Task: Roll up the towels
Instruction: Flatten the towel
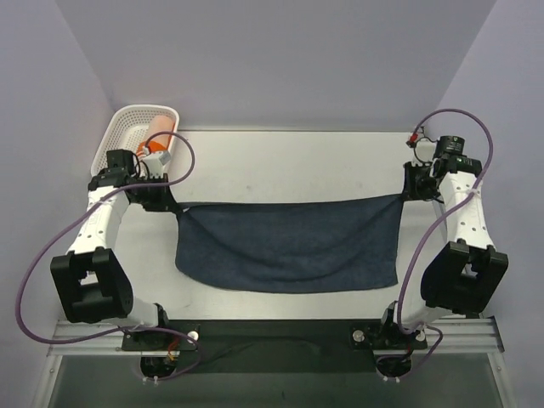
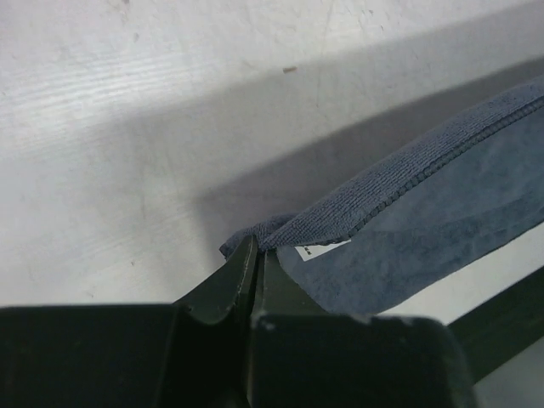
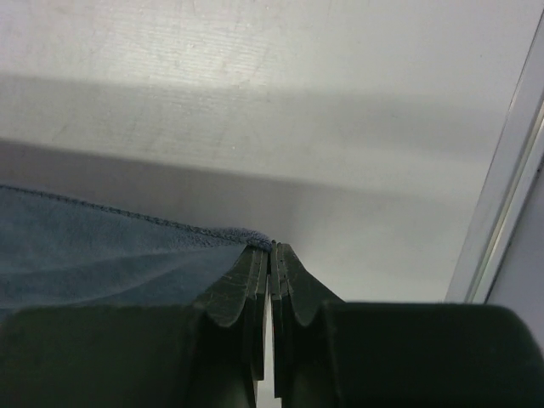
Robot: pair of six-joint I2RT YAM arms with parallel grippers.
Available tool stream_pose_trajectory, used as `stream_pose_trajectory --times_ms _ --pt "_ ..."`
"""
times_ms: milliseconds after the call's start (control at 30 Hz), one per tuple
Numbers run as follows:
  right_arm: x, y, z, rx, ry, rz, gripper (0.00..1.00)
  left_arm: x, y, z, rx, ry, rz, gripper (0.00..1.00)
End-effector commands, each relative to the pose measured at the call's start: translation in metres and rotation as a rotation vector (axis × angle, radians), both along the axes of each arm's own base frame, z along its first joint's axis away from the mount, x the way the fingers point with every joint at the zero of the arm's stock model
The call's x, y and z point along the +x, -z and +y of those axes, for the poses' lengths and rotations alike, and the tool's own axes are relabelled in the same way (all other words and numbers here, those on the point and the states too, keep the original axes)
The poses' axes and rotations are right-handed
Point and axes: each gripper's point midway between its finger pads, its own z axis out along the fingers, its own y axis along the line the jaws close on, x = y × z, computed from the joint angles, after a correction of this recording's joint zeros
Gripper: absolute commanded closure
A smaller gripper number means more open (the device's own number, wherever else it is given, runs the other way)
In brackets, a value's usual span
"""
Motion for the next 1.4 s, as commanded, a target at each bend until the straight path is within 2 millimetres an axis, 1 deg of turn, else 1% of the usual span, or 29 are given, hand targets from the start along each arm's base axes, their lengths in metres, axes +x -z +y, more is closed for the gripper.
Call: stream_pose_trajectory --times_ms 0,67,167,233,300,333,367,400,433,500,533,600,633,667,700,733,800,833,867,900,933,1033,1100,1167,1200,1233,1300,1333,1367 --pt "0.035 -0.01 -0.007 -0.022 0.049 -0.083 1.0 0.052 -0.01 0.005 0.015 -0.077 -0.15 1.0" --pt "0.043 -0.003 -0.006 -0.021 0.044 -0.067 1.0 0.061 -0.004 0.004 0.009 -0.083 -0.149 1.0" --pt "0.05 -0.007 -0.006 -0.026 0.045 -0.077 1.0 0.078 -0.012 0.0 0.008 -0.082 -0.184 1.0" --pt "0.051 -0.021 -0.005 -0.021 0.048 -0.11 1.0 0.082 -0.02 -0.002 -0.001 -0.076 -0.201 1.0" --pt "0.046 -0.035 -0.004 -0.026 0.043 -0.127 1.0 0.08 -0.039 -0.002 0.004 -0.064 -0.233 1.0" --pt "0.041 -0.047 -0.002 -0.032 0.032 -0.156 1.0 0.078 -0.046 -0.001 0.008 -0.062 -0.243 1.0" --pt "0.036 -0.053 -0.002 -0.035 0.028 -0.165 1.0 0.073 -0.058 0.0 0.014 -0.06 -0.268 1.0" --pt "0.029 -0.058 -0.002 -0.036 0.032 -0.167 1.0 0.064 -0.061 -0.001 0.012 -0.054 -0.258 1.0" --pt "0.02 -0.069 0.0 -0.04 0.025 -0.196 1.0 0.056 -0.074 0.001 0.012 -0.055 -0.285 1.0" --pt "0.004 -0.076 0.0 -0.042 0.027 -0.203 1.0 0.036 -0.079 -0.001 0.006 -0.042 -0.271 1.0" --pt "-0.008 -0.083 0.003 -0.047 0.026 -0.224 1.0 0.022 -0.087 -0.003 0.008 -0.037 -0.29 1.0" --pt "-0.026 -0.088 0.007 -0.052 0.017 -0.232 1.0 0.0 -0.088 -0.005 0.007 -0.029 -0.272 1.0" --pt "-0.039 -0.1 0.01 -0.065 0.016 -0.272 1.0 -0.011 -0.086 -0.007 0.004 -0.028 -0.262 1.0" --pt "-0.048 -0.098 0.013 -0.065 0.015 -0.272 1.0 -0.024 -0.095 -0.008 0.009 -0.025 -0.296 1.0" --pt "-0.058 -0.1 0.016 -0.066 0.012 -0.274 1.0 -0.034 -0.094 -0.008 0.014 -0.026 -0.288 1.0" --pt "-0.07 -0.11 0.019 -0.078 0.009 -0.311 1.0 -0.046 -0.102 -0.009 0.025 -0.033 -0.324 1.0" --pt "-0.086 -0.11 0.02 -0.097 0.015 -0.322 1.0 -0.062 -0.099 -0.006 0.043 -0.061 -0.326 1.0" --pt "-0.097 -0.118 0.022 -0.115 0.017 -0.364 1.0 -0.067 -0.102 -0.006 0.05 -0.073 -0.34 1.0" --pt "-0.103 -0.121 0.022 -0.125 0.022 -0.382 1.0 -0.079 -0.11 -0.005 0.067 -0.088 -0.381 1.0" --pt "-0.11 -0.124 0.022 -0.137 0.027 -0.394 1.0 -0.085 -0.116 -0.005 0.069 -0.104 -0.403 1.0" --pt "-0.119 -0.133 0.023 -0.154 0.031 -0.435 1.0 -0.09 -0.123 -0.004 0.074 -0.118 -0.425 1.0" --pt "-0.128 -0.152 0.024 -0.175 0.051 -0.5 1.0 -0.11 -0.155 -0.001 0.089 -0.188 -0.534 1.0" --pt "-0.128 -0.166 0.023 -0.188 0.057 -0.534 1.0 -0.115 -0.167 0.004 0.1 -0.243 -0.558 1.0" --pt "-0.121 -0.165 0.019 -0.198 0.048 -0.513 1.0 -0.116 -0.164 0.006 0.103 -0.258 -0.537 1.0" --pt "-0.117 -0.162 0.017 -0.208 0.039 -0.501 1.0 -0.114 -0.153 0.006 0.101 -0.258 -0.505 1.0" --pt "-0.106 -0.146 0.014 -0.199 0.018 -0.443 1.0 -0.108 -0.142 0.008 0.103 -0.26 -0.457 1.0" --pt "-0.093 -0.127 0.011 -0.179 0.006 -0.38 1.0 -0.1 -0.116 0.015 0.123 -0.277 -0.359 1.0" --pt "-0.082 -0.102 0.009 -0.151 -0.003 -0.299 1.0 -0.093 -0.096 0.016 0.119 -0.275 -0.271 1.0" --pt "-0.077 -0.089 0.01 -0.131 -0.01 -0.261 1.0 -0.087 -0.094 0.014 0.103 -0.263 -0.262 1.0"
